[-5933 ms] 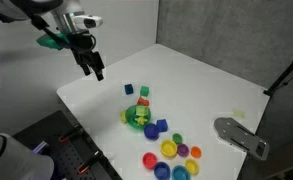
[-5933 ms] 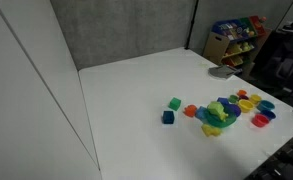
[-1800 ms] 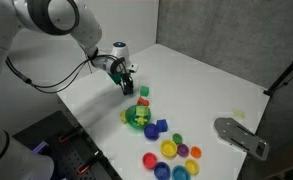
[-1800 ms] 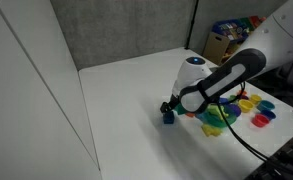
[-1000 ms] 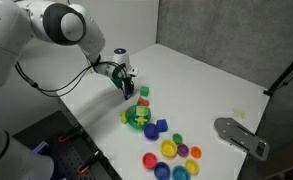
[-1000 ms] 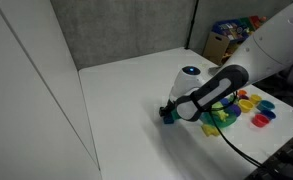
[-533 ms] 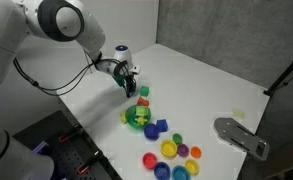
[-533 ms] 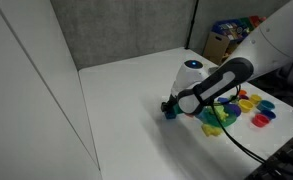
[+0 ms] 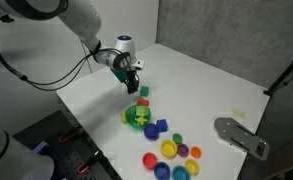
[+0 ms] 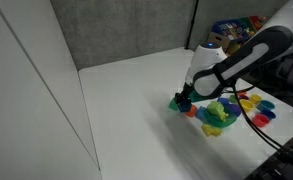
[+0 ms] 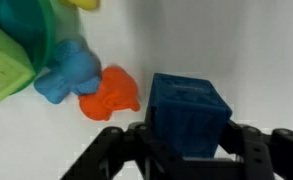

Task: Pick up the blue block and put it in the green bowl

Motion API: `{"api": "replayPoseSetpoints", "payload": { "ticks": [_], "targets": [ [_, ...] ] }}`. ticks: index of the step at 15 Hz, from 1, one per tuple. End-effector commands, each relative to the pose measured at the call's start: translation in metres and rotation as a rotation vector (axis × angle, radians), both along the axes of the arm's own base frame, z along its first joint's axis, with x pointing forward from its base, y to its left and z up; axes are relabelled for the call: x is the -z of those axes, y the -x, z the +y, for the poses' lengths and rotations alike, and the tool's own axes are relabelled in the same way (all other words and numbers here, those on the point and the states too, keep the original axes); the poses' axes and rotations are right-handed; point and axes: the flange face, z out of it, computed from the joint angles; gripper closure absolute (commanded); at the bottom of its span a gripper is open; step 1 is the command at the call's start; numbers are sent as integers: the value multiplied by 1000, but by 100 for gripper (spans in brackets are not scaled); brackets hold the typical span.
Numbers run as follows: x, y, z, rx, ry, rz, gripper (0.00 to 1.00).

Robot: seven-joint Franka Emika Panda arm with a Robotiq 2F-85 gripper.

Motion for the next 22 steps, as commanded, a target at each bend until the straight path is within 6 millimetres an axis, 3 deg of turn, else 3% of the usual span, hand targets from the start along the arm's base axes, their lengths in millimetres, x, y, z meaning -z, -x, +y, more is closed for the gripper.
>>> {"api": "replayPoseSetpoints", "payload": {
  "ticks": [1,4,9,16,17,18,19,22],
  "targets": [
    [-32,32,-40,-1,15,44,71],
    [-39,53,-70,11,9,107,71],
    [-32,88,-113,9,-8,238,71],
    [-14,102,-150,25,15,278,71],
    [-12,103,-152,22,13,282,52],
    [-12,104,-153,17,12,285,21],
    [-15,104,-154,9,9,284,19],
    [-25,103,-153,-6,7,288,0]
  ]
}}
